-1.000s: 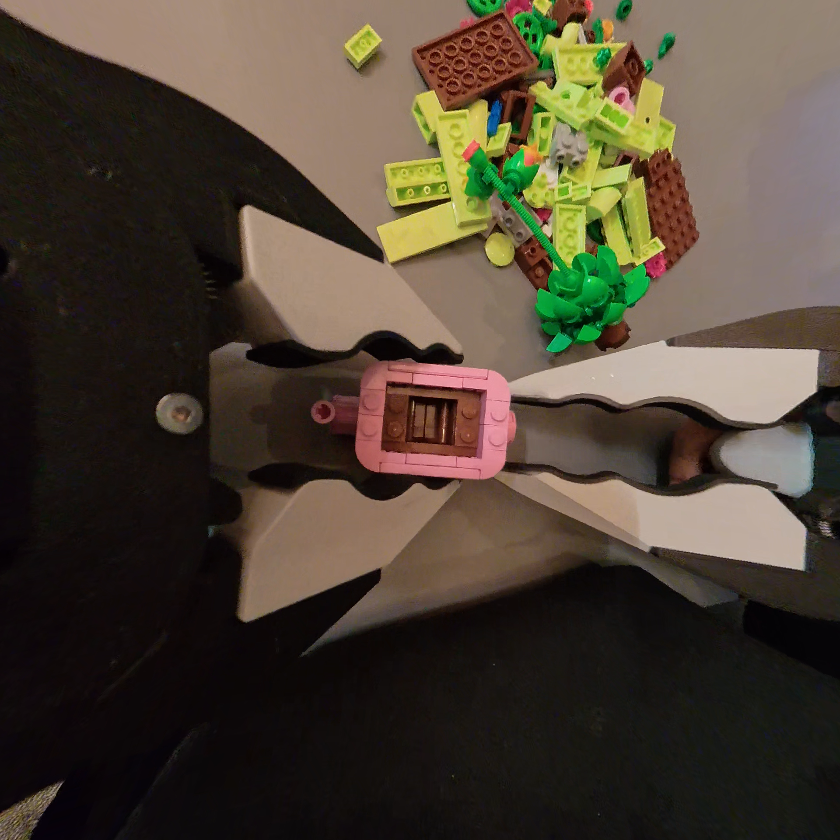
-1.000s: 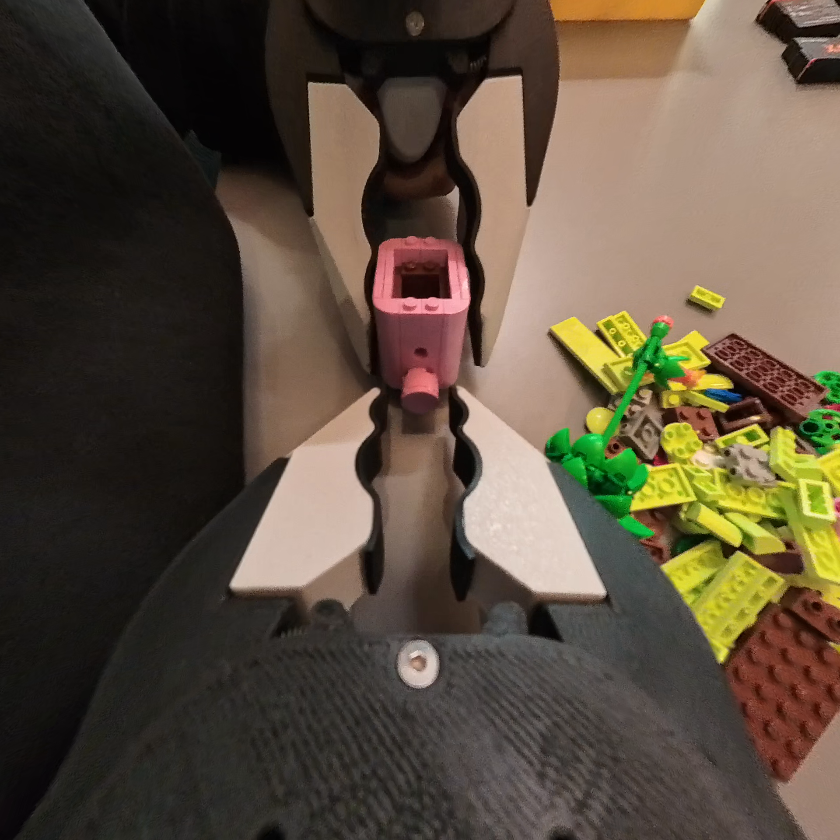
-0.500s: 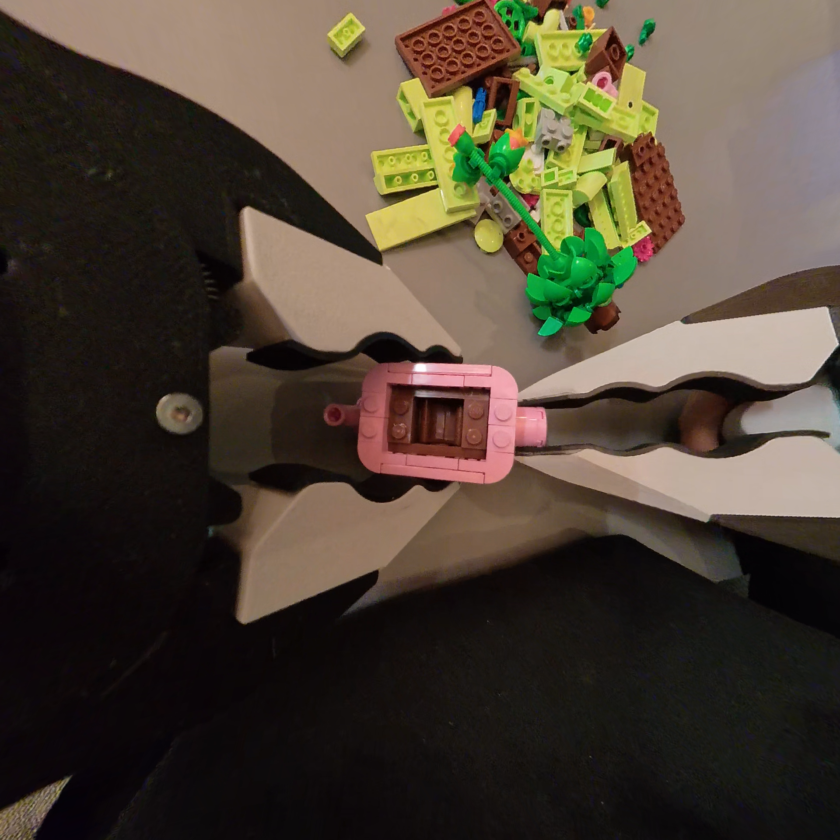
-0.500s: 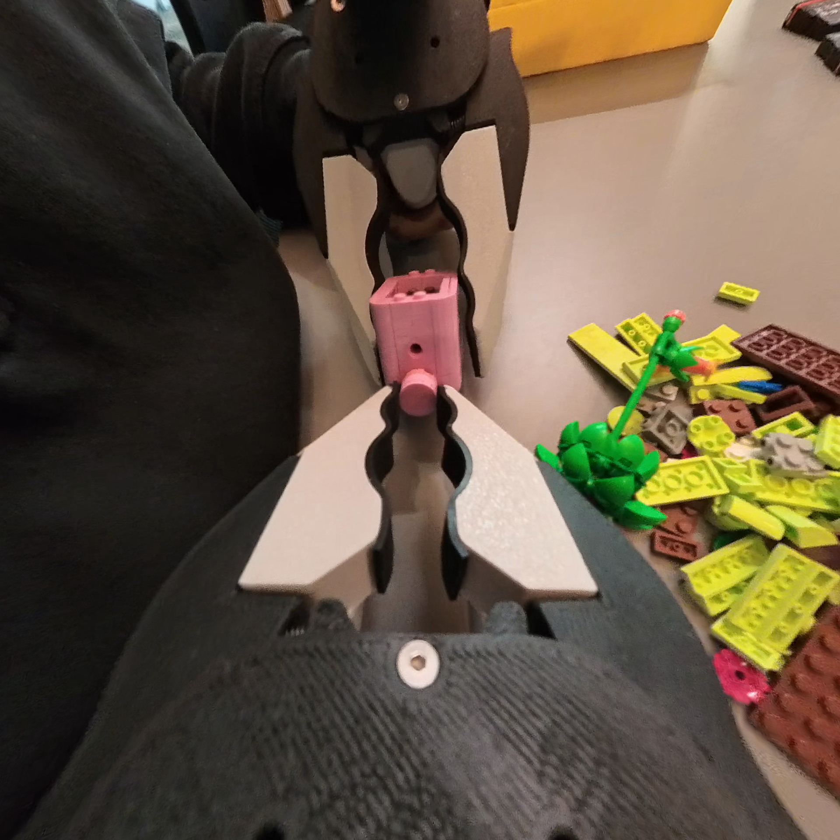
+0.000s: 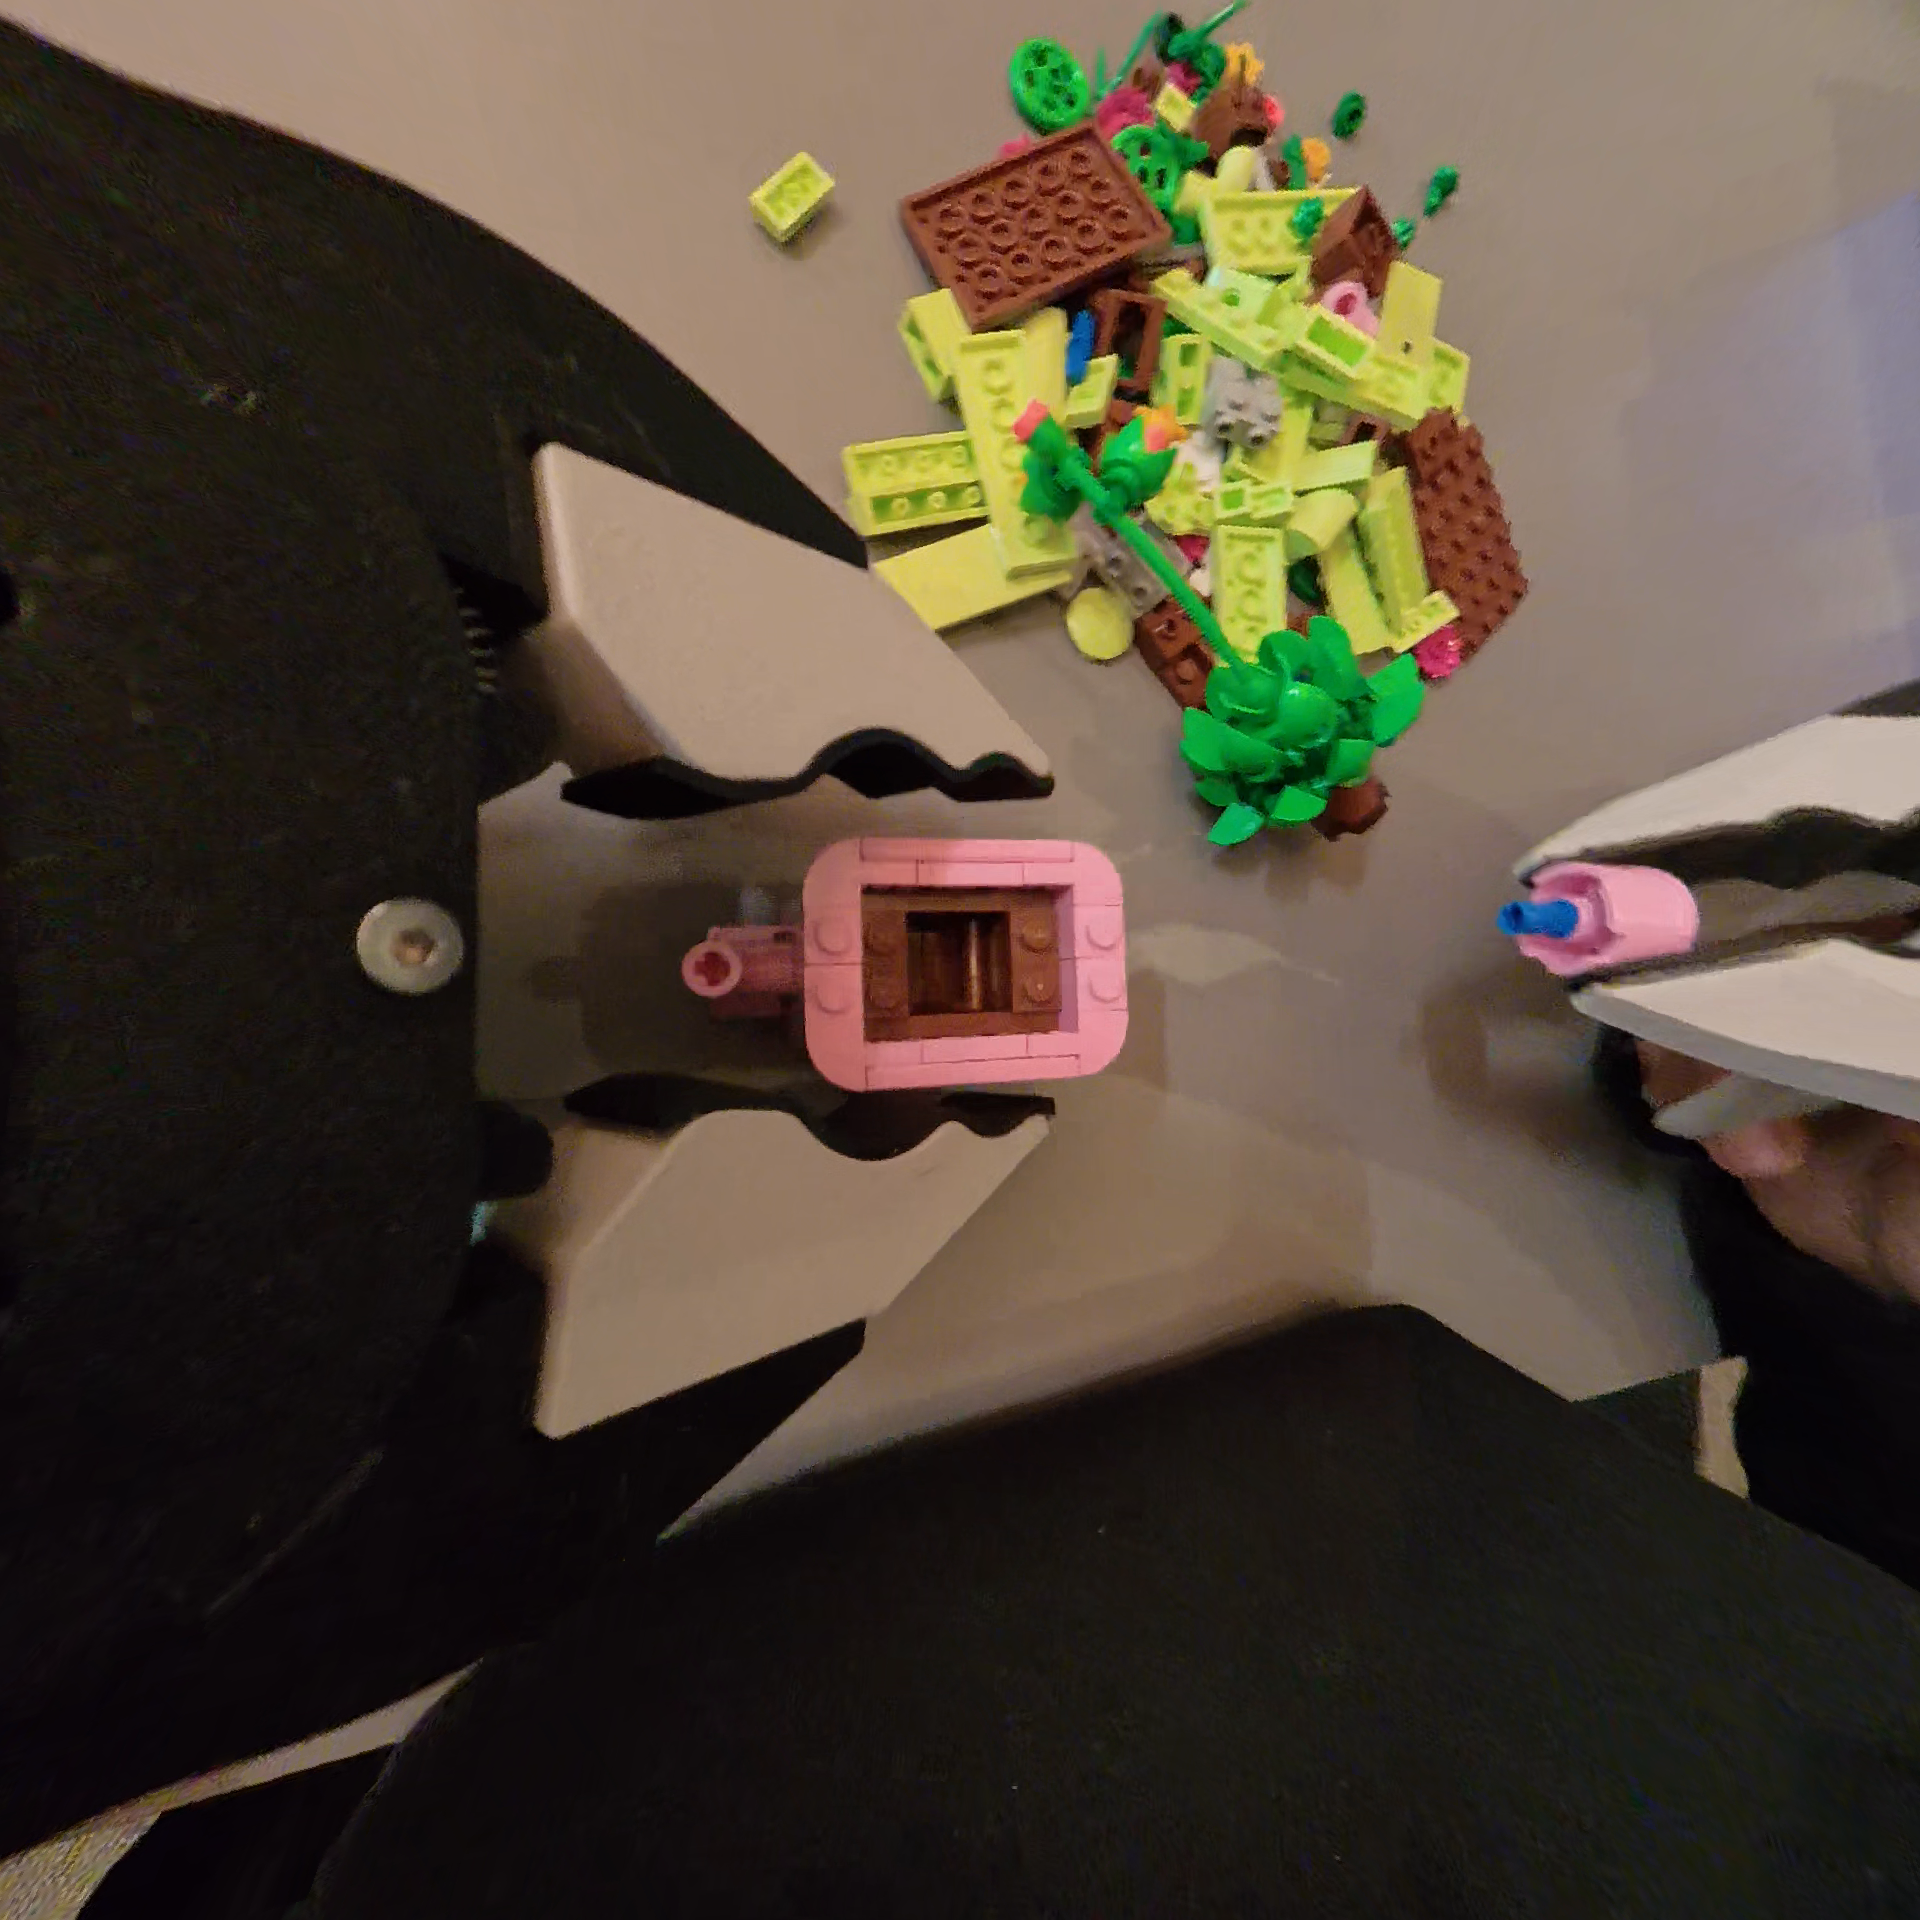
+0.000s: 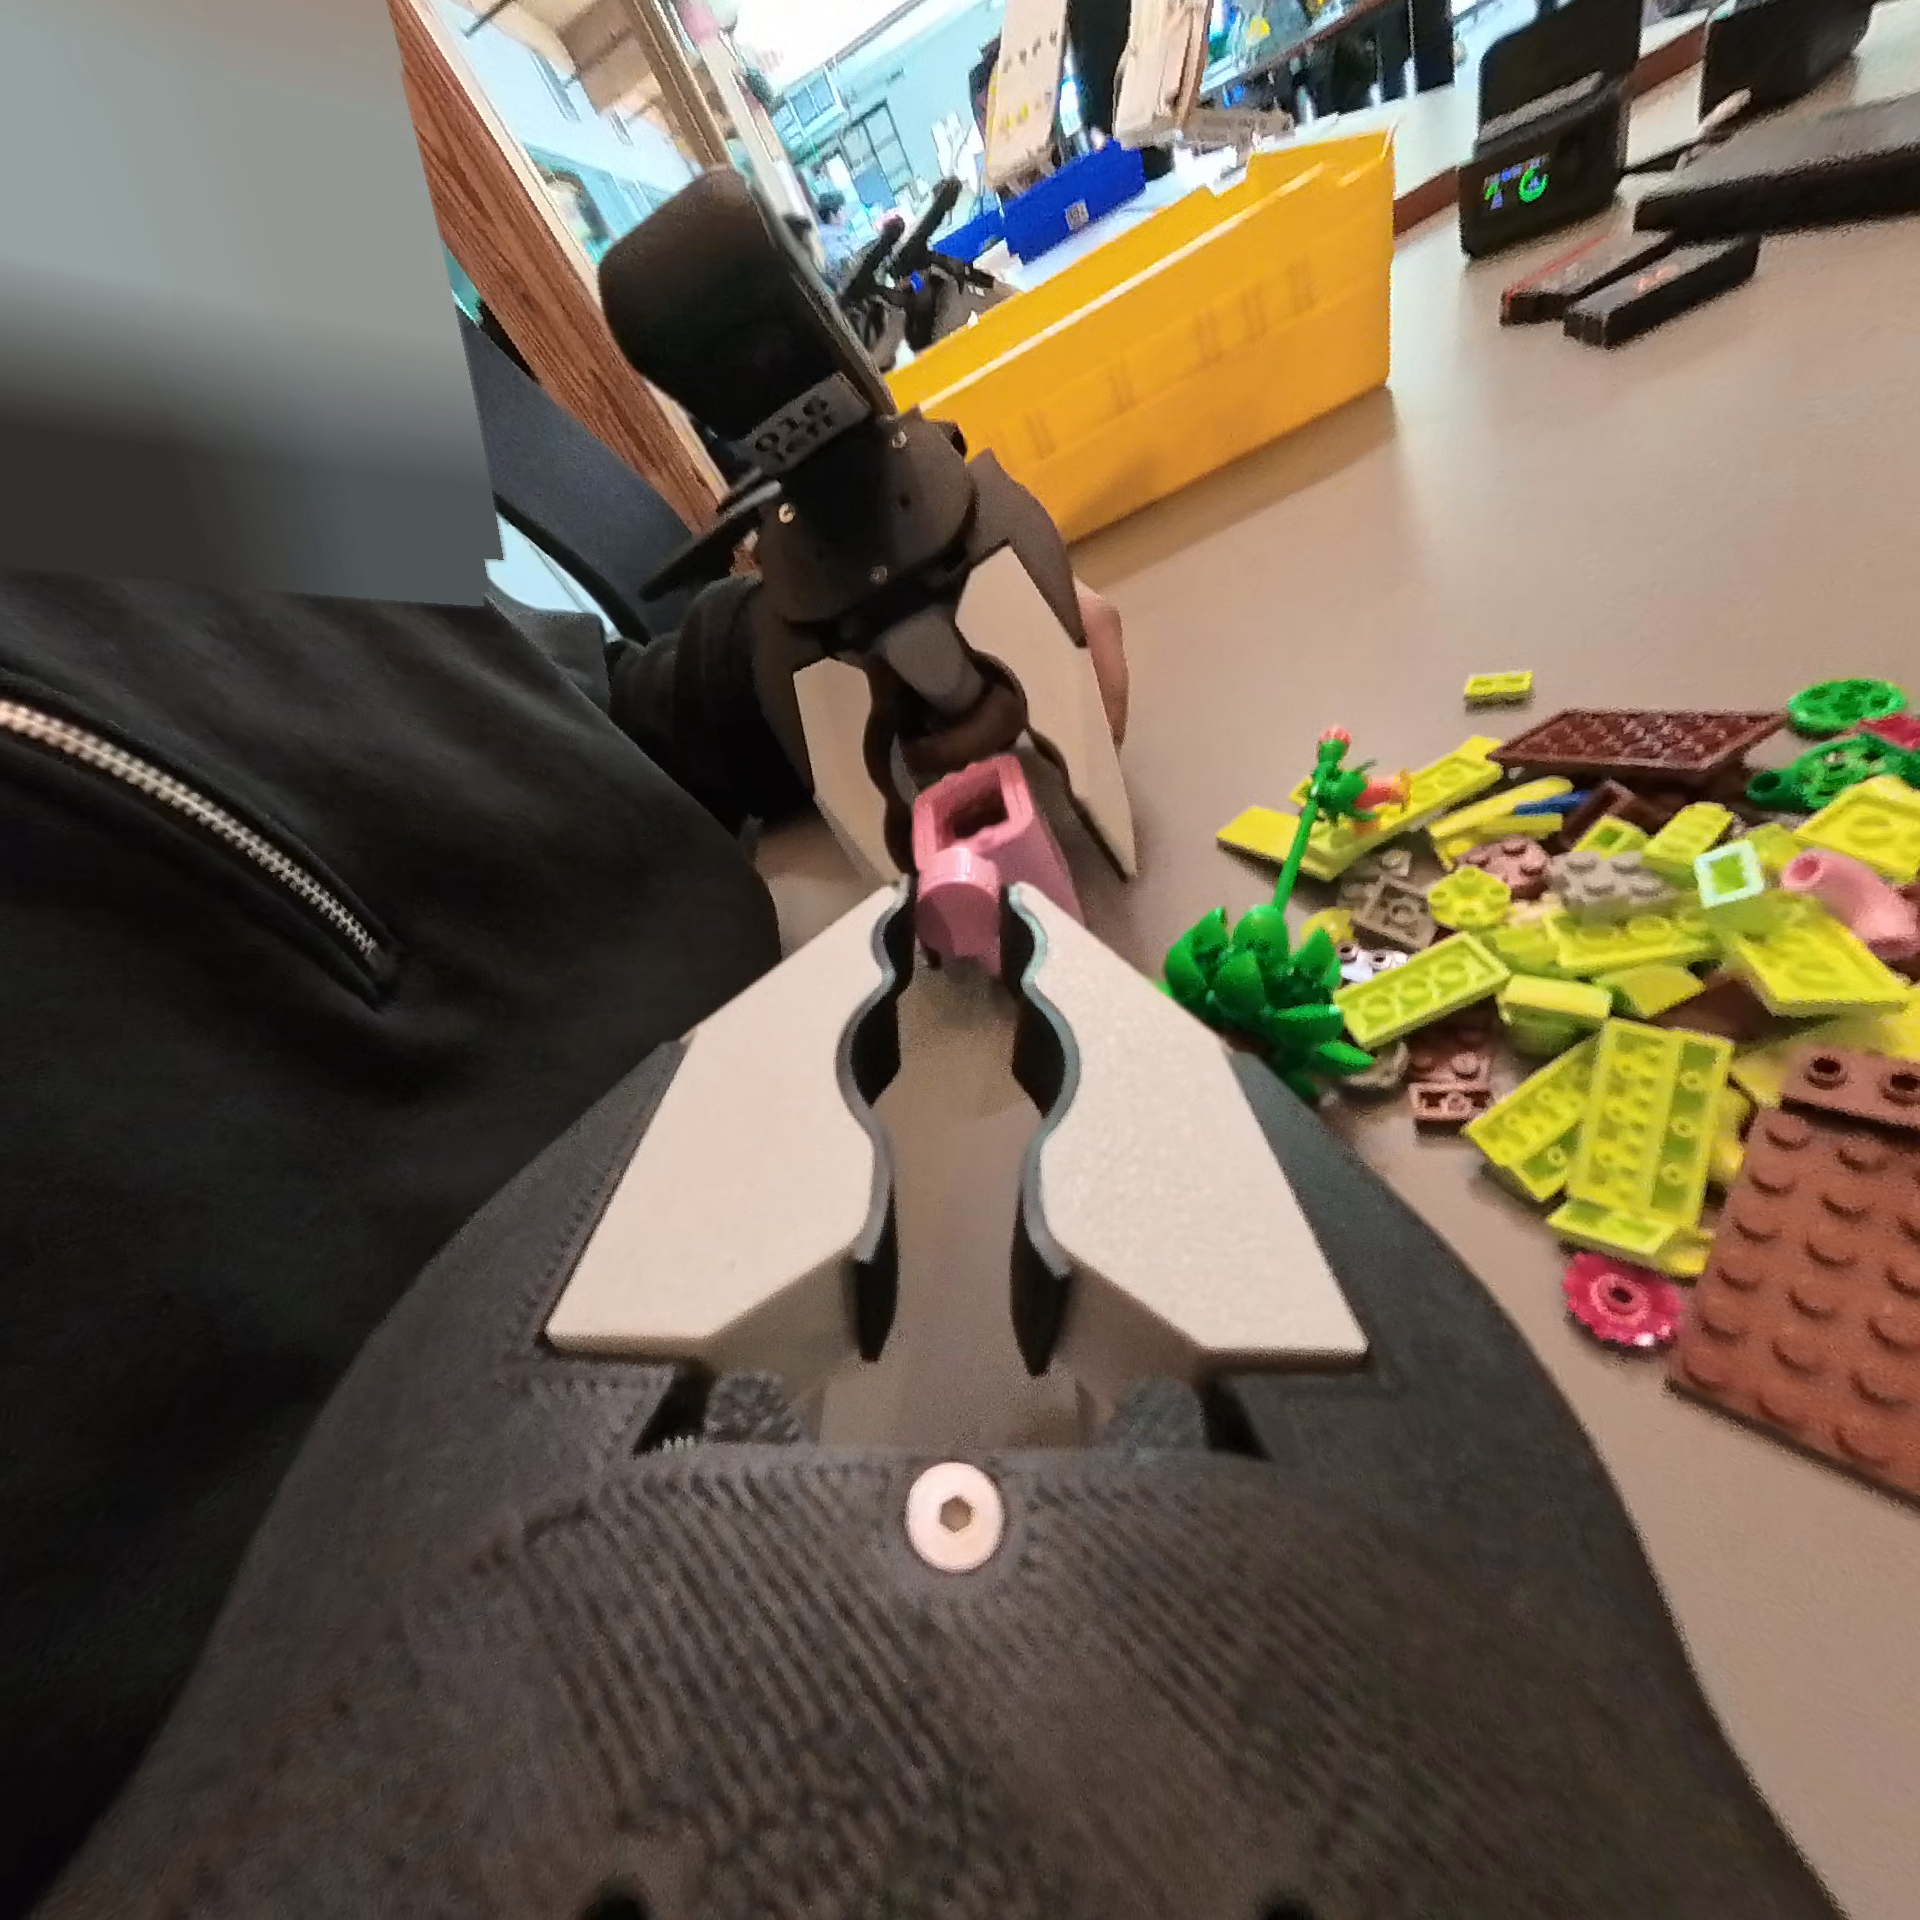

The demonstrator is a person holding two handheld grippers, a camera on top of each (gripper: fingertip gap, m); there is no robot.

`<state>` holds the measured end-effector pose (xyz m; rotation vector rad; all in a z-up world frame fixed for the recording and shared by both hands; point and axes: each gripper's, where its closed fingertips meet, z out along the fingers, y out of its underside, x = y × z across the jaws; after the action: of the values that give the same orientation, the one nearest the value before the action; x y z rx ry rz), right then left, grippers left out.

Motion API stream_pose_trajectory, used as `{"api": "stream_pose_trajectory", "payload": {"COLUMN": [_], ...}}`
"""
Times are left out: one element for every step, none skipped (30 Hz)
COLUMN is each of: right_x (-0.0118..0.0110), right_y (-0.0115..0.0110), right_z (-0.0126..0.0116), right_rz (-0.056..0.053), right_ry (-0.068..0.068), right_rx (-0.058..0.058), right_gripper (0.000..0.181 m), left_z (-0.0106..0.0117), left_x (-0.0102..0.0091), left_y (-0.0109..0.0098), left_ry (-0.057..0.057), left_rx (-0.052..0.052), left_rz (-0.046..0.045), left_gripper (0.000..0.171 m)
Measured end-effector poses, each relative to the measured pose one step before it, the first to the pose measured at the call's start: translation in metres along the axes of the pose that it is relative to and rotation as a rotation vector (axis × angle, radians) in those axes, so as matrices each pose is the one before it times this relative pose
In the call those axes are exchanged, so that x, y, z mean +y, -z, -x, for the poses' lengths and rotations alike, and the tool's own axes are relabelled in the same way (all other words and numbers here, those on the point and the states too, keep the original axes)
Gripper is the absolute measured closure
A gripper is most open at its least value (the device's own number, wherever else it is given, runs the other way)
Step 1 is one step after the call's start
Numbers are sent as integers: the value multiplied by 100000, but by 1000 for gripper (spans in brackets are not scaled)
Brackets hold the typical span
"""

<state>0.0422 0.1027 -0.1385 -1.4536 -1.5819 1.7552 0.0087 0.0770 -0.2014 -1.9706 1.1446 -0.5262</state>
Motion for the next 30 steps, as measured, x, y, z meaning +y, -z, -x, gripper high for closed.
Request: {"api": "stream_pose_trajectory", "payload": {"right_x": [-524, -767, -1050, -1282, -1403, -1434, -1354, -1137, -838, -513, -228, -24, 65, 134, 186, 251, 332, 362, 381, 410, 417, 384, 318, 288, 263, 273, 243, 250, 240, 226], "right_y": [-19, 29, 50, 57, 22, -49, -129, -209, -240, -250, -232, -197, -162, -110, -13, 38, 63, 65, 71, 36, 17, -2, -24, -11, -6, -5, 2, -23, -39, -48], "right_z": [16, 185, 241, 160, 75, 43, 28, -77, -293, -526, -654, -648, -502, -360, -306, -231, -112, -112, -142, -136, -165, -143, -84, -97, -126, -97, -73, -91, -87, -86], "right_rz": [-1792, -2566, -3448, -3976, -3958, -3381, -2367, -985, 433, 1579, 2171, 1851, 836, -319, -1199, -1220, -503, 238, 931, 1600, 1979, 1852, 1528, 1170, 902, 821, 713, 703, 789, 784], "right_ry": [19, -434, -813, -873, -801, -733, -473, 259, 1201, 2137, 2780, 2568, 1872, 1340, 996, 791, 641, 617, 878, 1307, 1623, 1661, 1425, 1126, 780, 269, -203, -444, -403, -157], "right_rx": [-1225, -2535, -3210, -3166, -3037, -3207, -3437, -3173, -2085, -755, 241, 686, 654, 708, 1221, 1180, 606, 762, 1146, 1205, 1427, 1260, 854, 912, 877, 403, 55, -2, -40, 74], "right_gripper": [167, 167, 167, 167, 167, 167, 168, 168, 168, 168, 168, 168, 168, 168, 168, 168, 168, 167, 167, 167, 167, 167, 167, 167, 167, 167, 167, 167, 167, 167], "left_z": [85, 227, 502, 651, 587, 782, 803, 744, 657, 487, 476, 665, 770, 589, 187, 179, 525, 204, -87, -66, -218, -185, 104, 202, 175, 182, 187, 94, 87, 72], "left_x": [-646, -912, -1245, -1594, -1797, -1853, -1753, -1517, -1232, -876, -537, -273, 49, 248, 400, 560, 727, 727, 540, 335, 173, 170, 245, 264, 229, 171, 147, 100, 48, 66], "left_y": [155, 294, 435, 492, 495, 425, 336, 231, 144, 86, 61, 74, 64, 45, 26, -83, -131, -150, -143, -141, -147, -163, -162, -126, -101, -81, -85, -68, -35, -32], "left_ry": [-629, -622, -775, -964, -1099, -1028, -962, -532, 682, 2454, 3445, 3170, 2491, 2327, 3337, 6118, 8068, 7081, 5520, 4595, 3815, 3104, 1993, 758, 534, 1046, 1382, 1229, 1368, 1532], "left_rx": [244, -456, -1933, -2626, -1936, -2757, -2619, -1915, -770, 787, 1048, -587, -1838, -1221, 956, 1057, -913, 1504, 3330, 3046, 3640, 3144, 812, -245, -218, -163, -74, 508, 598, 603], "left_rz": [-2417, -3696, -5351, -7086, -8048, -8065, -7356, -6078, -4643, -3077, -1697, -1226, -563, -415, -544, 50, 1253, 1423, 800, 80, -489, -204, 452, 537, 554, 319, 312, 77, -407, -267], "left_gripper": [113, 110, 110, 110, 113, 118, 129, 139, 142, 142, 141, 142, 147, 156, 171, 171, 171, 168, 161, 157, 154, 153, 151, 151, 151, 152, 153, 153, 154, 158]}}
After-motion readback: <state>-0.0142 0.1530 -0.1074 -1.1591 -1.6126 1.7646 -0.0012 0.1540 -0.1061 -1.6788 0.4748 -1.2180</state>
